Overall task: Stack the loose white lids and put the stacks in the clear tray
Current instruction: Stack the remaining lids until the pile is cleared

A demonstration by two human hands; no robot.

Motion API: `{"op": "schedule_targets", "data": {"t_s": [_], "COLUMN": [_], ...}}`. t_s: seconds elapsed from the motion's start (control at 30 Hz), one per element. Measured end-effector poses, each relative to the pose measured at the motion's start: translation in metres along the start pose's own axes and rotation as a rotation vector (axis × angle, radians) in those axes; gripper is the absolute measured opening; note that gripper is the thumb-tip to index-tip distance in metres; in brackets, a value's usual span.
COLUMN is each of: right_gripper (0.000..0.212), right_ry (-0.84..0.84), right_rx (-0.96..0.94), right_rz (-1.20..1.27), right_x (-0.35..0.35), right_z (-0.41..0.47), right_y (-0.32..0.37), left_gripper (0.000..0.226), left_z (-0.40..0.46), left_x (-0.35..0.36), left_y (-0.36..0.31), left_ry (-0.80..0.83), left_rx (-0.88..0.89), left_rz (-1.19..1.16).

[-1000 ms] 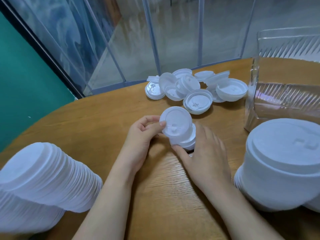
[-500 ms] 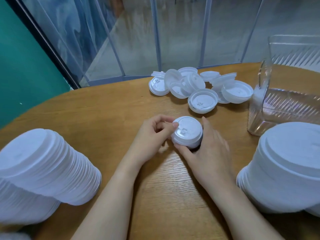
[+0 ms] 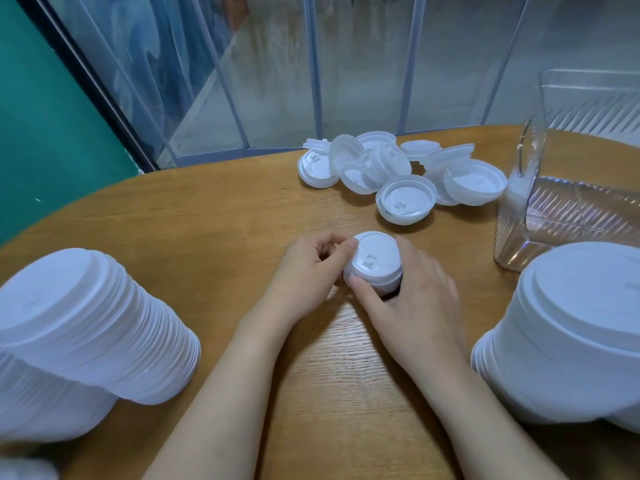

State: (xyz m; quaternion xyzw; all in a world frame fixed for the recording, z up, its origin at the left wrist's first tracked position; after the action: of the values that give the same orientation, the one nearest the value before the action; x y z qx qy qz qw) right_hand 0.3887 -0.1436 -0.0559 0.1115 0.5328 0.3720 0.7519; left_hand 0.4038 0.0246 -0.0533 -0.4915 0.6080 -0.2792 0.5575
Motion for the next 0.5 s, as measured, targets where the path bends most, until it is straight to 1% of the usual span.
{"op": "schedule_targets", "data": {"t_s": [0.13,0.3,0.37,0.43,0.5], "right_gripper": [0.081,0.078,0.074,0.073,0.074], "right_ry": [0.016,0.024,0.018,0.02,0.025], "right_rx": [0.009,0.011,0.008,0.003,0.003], "right_rz": [0.012,0.021,0.024,0.018,0.014], "right_x": [0.001,0.002,0.001,0.001,0.002], "right_z": [0.0,0.0,-0.001,0.0,0.0], "right_y": [-0.001,-0.002,-0.003,-0.003,-0.004], "left_gripper": [0.018,0.017,0.014,0.012,0.013], "left_z": [-0.001,0.003,0.011,0.019,0.027], "left_x": [0.0,0.001,-0.004,-0.008,0.0], "left_y": [0.001,0.0,-0.009,-0.027,-0.048], "left_ry": [-0.001,0.014,-0.036,-0.102,-0.051], "left_rx": [-0.034,-0.071,-0.031,0.05,0.117], "left_rz": [-0.052,-0.046,0.017,0.077,0.09]}}
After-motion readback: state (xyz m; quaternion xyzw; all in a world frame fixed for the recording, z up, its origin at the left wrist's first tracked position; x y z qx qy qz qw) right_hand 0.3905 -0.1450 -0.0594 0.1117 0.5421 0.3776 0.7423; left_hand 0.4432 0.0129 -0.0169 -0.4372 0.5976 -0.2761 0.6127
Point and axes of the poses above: each hand's wrist, its own z-axis towards the middle knuckle, its own x-axis out of the palm, y = z × x, the point moved 10 cm from there along z, towards the middle knuckle, and after that the axes turned 14 degrees about -x, right-handed, at the moved point
